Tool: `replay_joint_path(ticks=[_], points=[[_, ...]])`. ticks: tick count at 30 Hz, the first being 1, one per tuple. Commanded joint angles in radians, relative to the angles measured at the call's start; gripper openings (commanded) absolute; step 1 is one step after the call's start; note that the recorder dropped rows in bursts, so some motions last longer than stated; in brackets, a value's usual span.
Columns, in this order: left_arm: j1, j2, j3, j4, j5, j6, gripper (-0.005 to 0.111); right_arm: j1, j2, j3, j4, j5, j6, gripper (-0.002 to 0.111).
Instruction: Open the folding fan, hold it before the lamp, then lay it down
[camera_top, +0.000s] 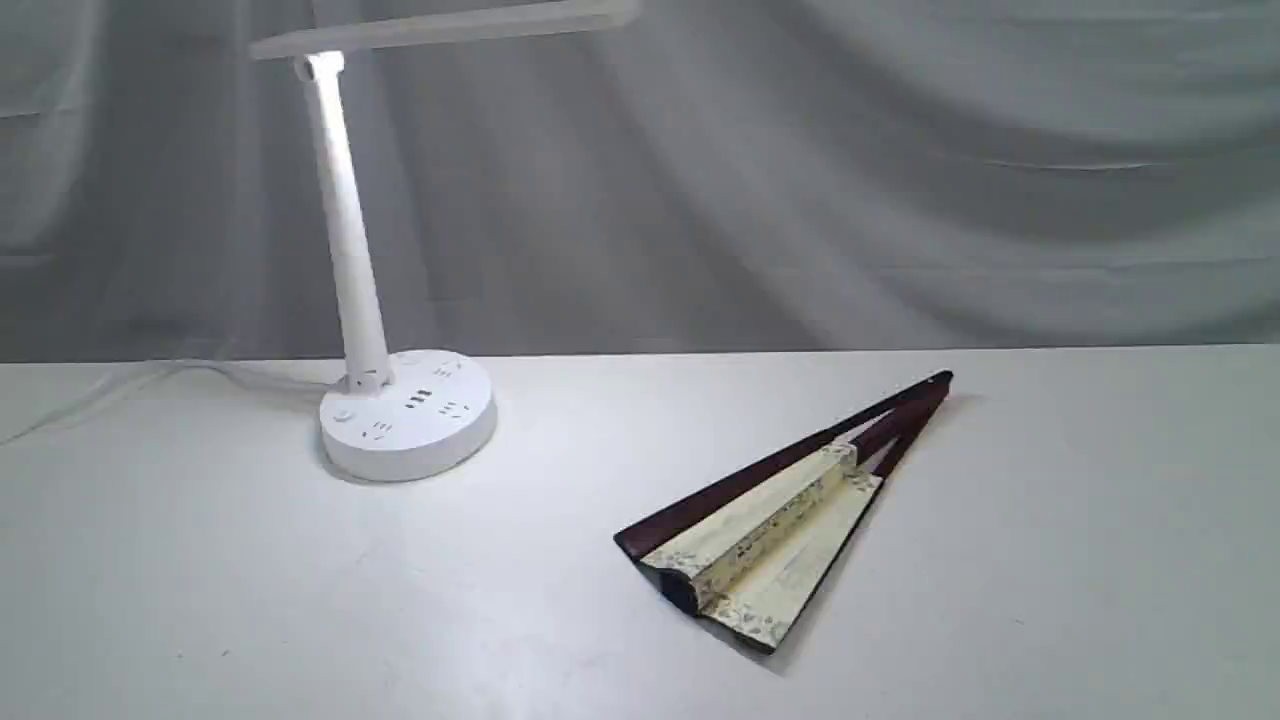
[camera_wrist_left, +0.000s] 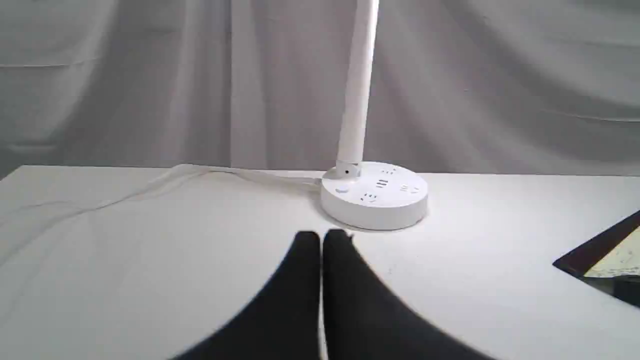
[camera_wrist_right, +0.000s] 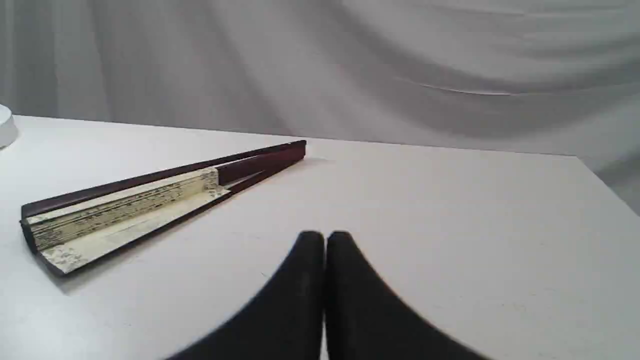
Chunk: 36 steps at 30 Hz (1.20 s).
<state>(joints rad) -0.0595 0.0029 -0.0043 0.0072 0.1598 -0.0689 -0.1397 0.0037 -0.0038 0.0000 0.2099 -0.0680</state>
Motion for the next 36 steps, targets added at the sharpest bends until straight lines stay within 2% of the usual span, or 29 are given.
replay_joint_path(ticks=[1,15,22,25,30,33,36], points=[[0.001,-0.003,0.004,0.003,-0.002,-0.003,0.0,0.005,-0.004,0.004,-0.008,0.001,-0.002,0.0],[0.001,-0.003,0.004,0.003,-0.007,-0.003,0.0,0.005,-0.004,0.004,-0.008,0.001,-0.011,0.0],[0.001,-0.003,0.004,-0.058,-0.075,-0.036,0.0,0.005,-0.004,0.004,-0.008,-0.006,-0.01,0.0],[0.001,-0.003,0.004,-0.088,-0.136,-0.048,0.0,0.005,-0.004,0.004,0.0,-0.066,-0.003,0.0],[0.001,-0.003,0.004,-0.146,-0.284,-0.134,0.0,0.005,-0.004,0.004,0.21,-0.27,-0.001,0.0],[0.001,-0.003,-0.013,-0.154,-0.251,-0.162,0.0,0.005,-0.004,0.004,0.336,-0.353,-0.001,0.0],[0.001,-0.003,-0.098,-0.152,-0.142,-0.138,0.0,0.005,-0.004,-0.028,0.368,-0.295,-0.001,0.0]])
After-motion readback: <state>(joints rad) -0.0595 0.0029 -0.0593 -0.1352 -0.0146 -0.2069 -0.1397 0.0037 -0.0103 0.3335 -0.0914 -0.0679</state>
